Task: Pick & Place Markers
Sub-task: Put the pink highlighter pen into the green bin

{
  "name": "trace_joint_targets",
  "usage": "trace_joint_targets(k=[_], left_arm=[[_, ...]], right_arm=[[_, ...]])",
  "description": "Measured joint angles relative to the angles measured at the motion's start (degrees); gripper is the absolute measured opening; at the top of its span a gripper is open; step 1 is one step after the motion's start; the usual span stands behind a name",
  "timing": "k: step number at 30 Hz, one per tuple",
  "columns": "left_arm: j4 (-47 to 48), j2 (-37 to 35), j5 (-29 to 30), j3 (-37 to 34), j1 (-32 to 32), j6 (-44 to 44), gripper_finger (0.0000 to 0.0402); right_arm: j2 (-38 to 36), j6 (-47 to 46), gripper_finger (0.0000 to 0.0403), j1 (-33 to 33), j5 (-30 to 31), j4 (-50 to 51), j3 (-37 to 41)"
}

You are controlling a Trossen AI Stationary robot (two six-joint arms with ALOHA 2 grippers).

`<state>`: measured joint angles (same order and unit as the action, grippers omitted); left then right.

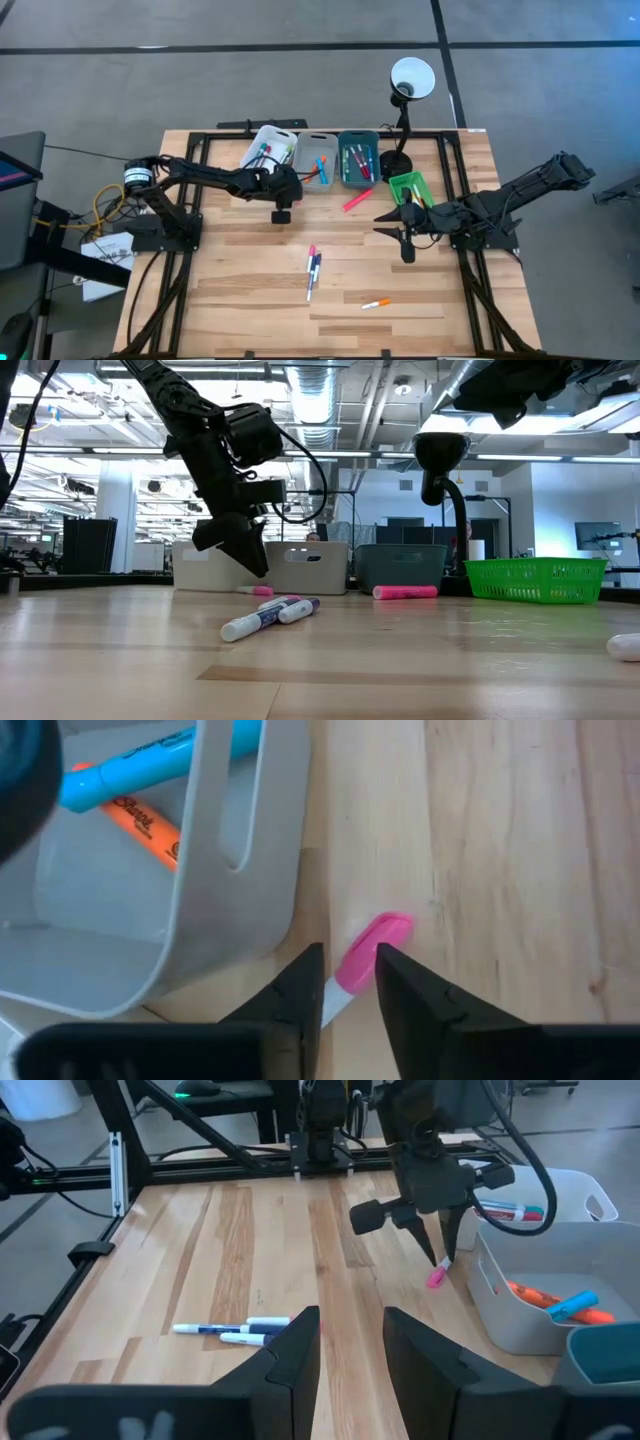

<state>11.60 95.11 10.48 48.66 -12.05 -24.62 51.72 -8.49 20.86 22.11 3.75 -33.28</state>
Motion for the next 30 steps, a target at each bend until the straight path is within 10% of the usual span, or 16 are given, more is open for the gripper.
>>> trace_joint_targets(k=[10,30], left_arm=[[-0.15,1.7,1.22,-0.92,-0.3,0.04,0.0009],[-5.09,3.13,16.54,-0.9,2.73,-2.42,0.0006]], right_arm=[[0.0,-0.02,0.0102,0.0,-0.02,0.0,0.0],[-0.02,-0.02,0.0102,-0.01,-1.6,-0.17,0.0]])
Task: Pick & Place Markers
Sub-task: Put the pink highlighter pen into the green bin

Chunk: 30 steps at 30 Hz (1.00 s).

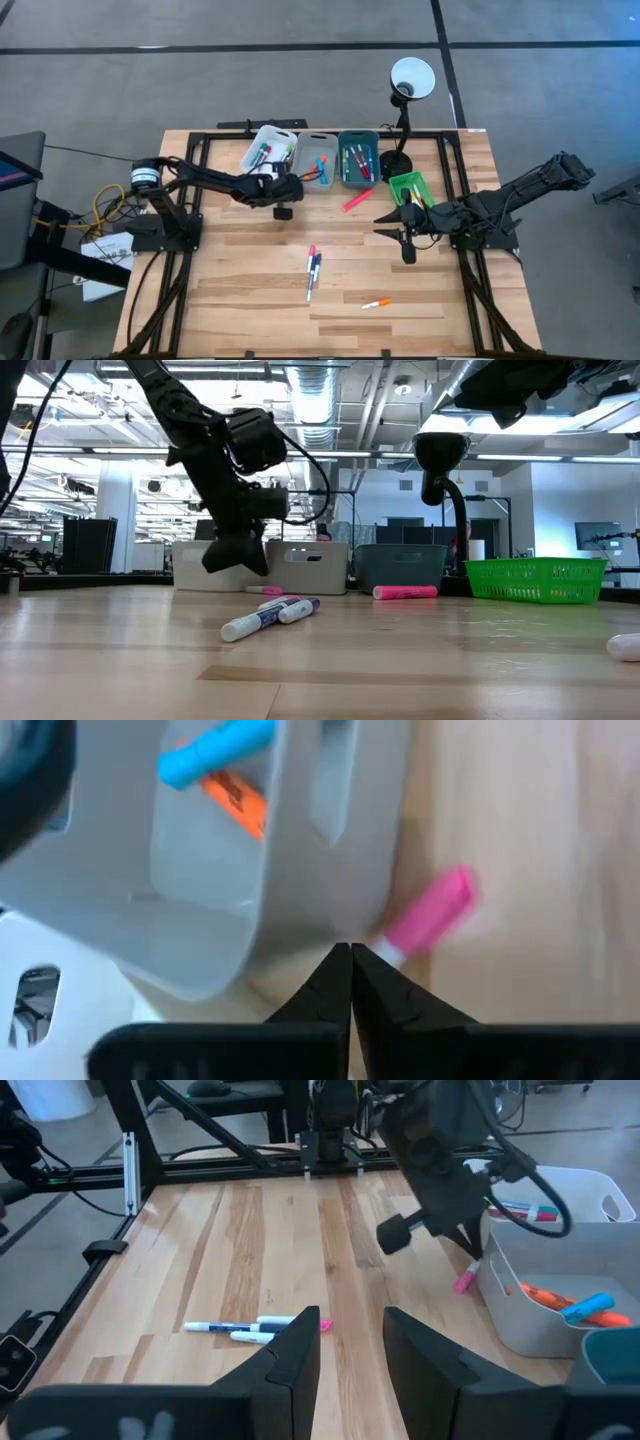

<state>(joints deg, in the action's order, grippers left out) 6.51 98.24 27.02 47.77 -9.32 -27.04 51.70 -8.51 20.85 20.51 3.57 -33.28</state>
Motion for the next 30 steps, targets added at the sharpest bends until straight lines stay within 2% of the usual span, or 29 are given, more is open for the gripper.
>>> trace_joint_targets(k=[7,12,14,22,28,30], left_arm=[[-3.59,4.43,0.03,0.02,-3.05,-0.16,0.0005],[-3.72,6.16,-0.73,0.15,-2.16,-0.85,0.0005],[-3.77,6.06,-0.47,0.14,-1.04,-1.21,0.0005],[-3.0,1.25,-7.5,0.02,6.42,3.95,0.0005],[-2.76,-1.33,-1.48,0.02,11.39,11.55,0.0005],[-2.68,-3.7,-1.65,0.02,12.42,14.82,0.0006]], right_arm=[[0.0,0.0,0.0102,0.0,0.0,-0.26,0.0],[0.0,0.0,0.0102,0.0,0.0,-0.22,0.0],[0.0,0.0,0.0102,0.01,0.0,-0.22,0.0],[0.0,-0.02,0.0102,0.01,0.0,-0.2,0.0],[1.11,-0.67,0.0102,0.01,0.53,-0.5,-0.02],[2.92,-0.79,0.0102,0.01,0.62,-1.24,-0.02]])
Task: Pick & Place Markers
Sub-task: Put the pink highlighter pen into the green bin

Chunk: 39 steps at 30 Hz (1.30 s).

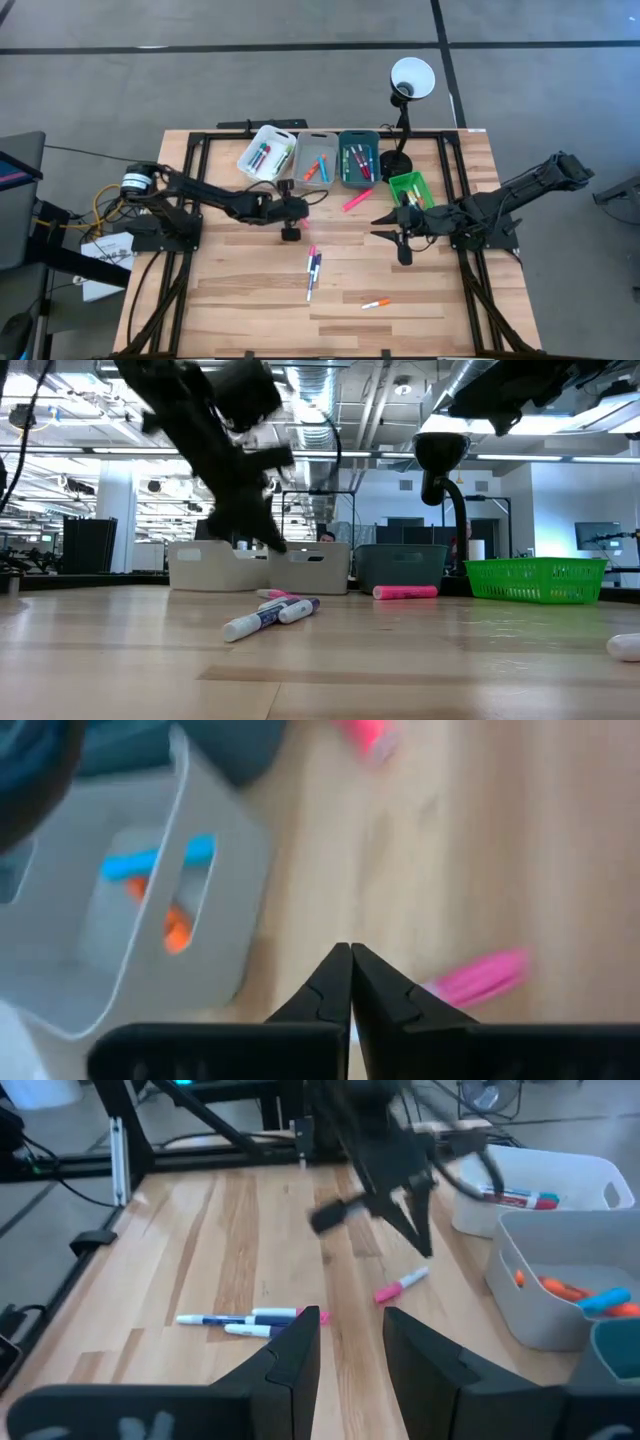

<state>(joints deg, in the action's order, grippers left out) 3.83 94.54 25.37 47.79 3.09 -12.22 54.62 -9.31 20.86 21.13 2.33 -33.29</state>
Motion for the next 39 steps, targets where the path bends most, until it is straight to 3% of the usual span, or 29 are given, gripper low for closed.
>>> trace_joint_targets(k=[5,9,17,23,30,39], left_arm=[[2.86,-7.12,-9.3,0.03,1.72,2.16,0.0023],[4.26,-8.37,-13.08,0.03,1.63,1.87,0.007],[4.25,2.44,-15.13,-0.02,-1.31,-9.71,0.0186],[3.04,5.41,-16.45,0.16,-3.9,-11.77,0.0226],[2.96,5.64,-27.67,0.07,-9.15,-11.21,0.0207],[3.42,5.7,-29.0,0.03,-11.23,-7.25,0.0085]], right_arm=[[6.66,2.3,0.0102,-0.02,-0.01,-6.15,0.02],[11.89,4.05,0.0109,-0.54,-0.18,-11.83,-0.01],[15.15,3.29,0.0151,-3.03,-0.2,-12.7,-2.7],[14.67,3.36,0.0173,-2.9,-0.23,-12.57,-3.0],[14.69,3.74,0.0177,-2.9,-0.28,-11.35,-3.0],[15.04,3.74,0.0165,-2.9,-0.29,-11.35,-3.0]])
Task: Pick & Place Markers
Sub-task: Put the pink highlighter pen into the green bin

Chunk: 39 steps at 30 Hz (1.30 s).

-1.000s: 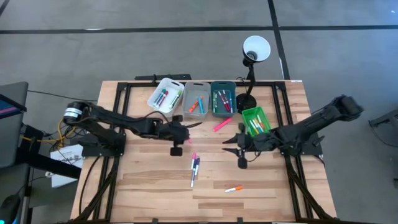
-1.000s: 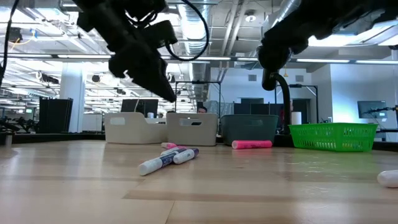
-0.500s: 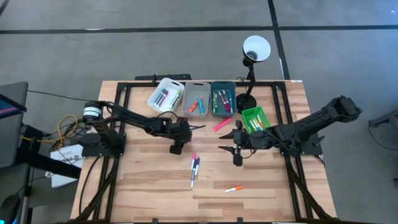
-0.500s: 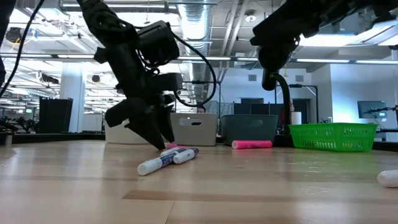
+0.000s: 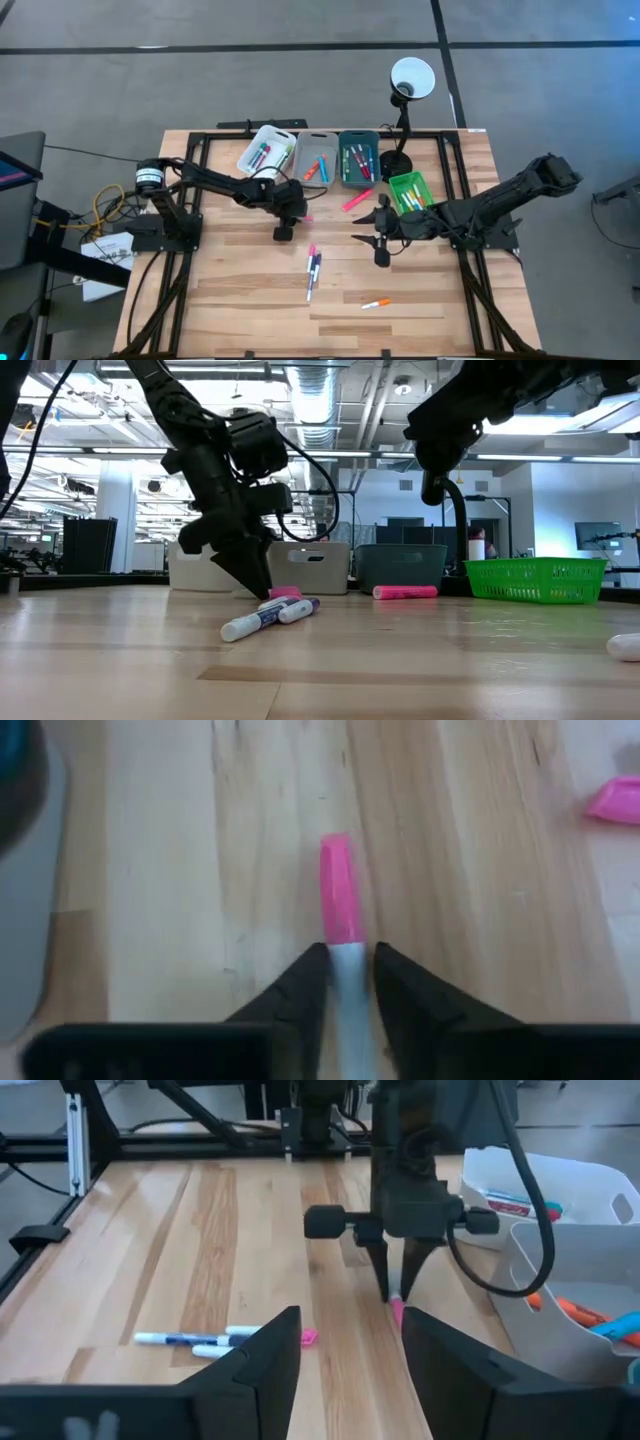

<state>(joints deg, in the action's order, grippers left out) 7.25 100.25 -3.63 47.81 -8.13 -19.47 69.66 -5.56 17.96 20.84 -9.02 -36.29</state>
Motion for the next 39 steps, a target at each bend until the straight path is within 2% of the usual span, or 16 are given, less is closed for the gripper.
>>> trace_joint_targets(k=[3,5,9,14,20,25,30,39], left_arm=[[0.0,0.0,0.24,-0.02,0.46,1.76,0.0044],[-0.32,0.0,0.64,-0.02,0.65,2.74,0.003],[-1.57,0.04,1.82,-0.09,1.44,4.78,0.0031],[-6.45,0.15,2.02,-0.09,3.76,5.26,0.0052],[-12.21,0.15,6.29,-0.09,7.13,5.34,0.0039],[-17.81,0.11,8.48,-0.09,9.3,5.21,0.0046],[-20.57,0.04,8.54,-0.04,10.1,4.99,0.0044],[-21.21,0.04,8.56,-0.04,10.09,4.98,0.0045]], right_arm=[[0.53,-0.02,0.016,-0.1,0.04,-0.33,0.01],[1.48,-0.01,0.0158,-0.45,0.06,-0.34,0.01],[6.23,-0.07,0.0155,-1.96,0.11,-2.18,-0.03],[15.22,-0.41,0.0158,-5.63,-0.03,-9.76,0.0],[22.31,-1.32,0.0168,-10.12,-5.88,-12.58,-0.25],[27.18,-3.48,0.0167,-12.61,-8.56,-13.09,-2.62],[30.15,-3.46,0.0162,-13.33,-9.69,-13.11,-5.16],[29.34,-3.02,0.0152,-12.96,-11.26,-12.95,-5.81]])
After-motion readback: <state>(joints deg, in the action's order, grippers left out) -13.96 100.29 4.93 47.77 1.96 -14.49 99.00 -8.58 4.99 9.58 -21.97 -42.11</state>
